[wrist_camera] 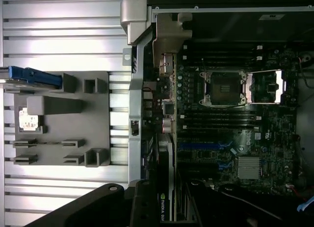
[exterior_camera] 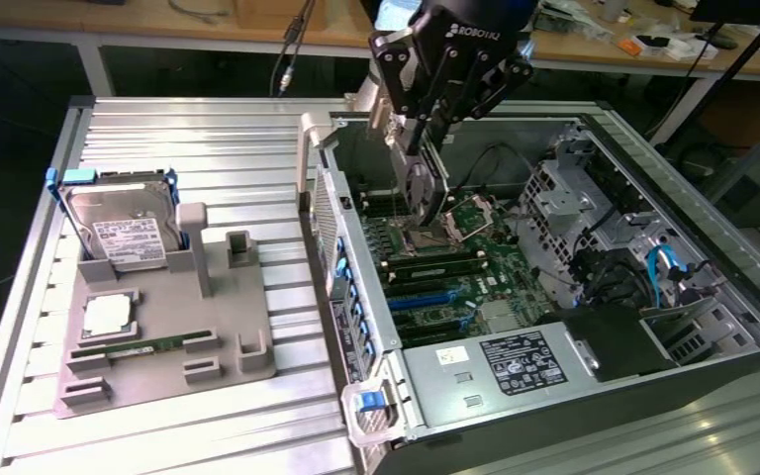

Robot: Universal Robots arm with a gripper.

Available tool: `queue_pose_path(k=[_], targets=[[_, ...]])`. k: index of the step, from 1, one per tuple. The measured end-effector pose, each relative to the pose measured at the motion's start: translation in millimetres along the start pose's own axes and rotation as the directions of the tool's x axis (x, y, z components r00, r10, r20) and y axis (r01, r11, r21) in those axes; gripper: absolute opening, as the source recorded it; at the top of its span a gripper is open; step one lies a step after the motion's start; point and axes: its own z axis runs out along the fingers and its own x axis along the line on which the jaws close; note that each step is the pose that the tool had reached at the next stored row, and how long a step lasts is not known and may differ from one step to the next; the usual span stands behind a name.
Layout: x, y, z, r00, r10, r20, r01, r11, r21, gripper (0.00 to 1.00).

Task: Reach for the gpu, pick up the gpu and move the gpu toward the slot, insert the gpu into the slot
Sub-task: 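Pick up the gpu and move the gpu toward the slot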

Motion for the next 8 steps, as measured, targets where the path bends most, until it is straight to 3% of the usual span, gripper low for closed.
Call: queue_pose_path(k=[8], targets=[[-24.8, -0.3, -1.3, 1.0000, 0.000, 0.0000, 0.000, 1.0000, 0.0001, 0.27]])
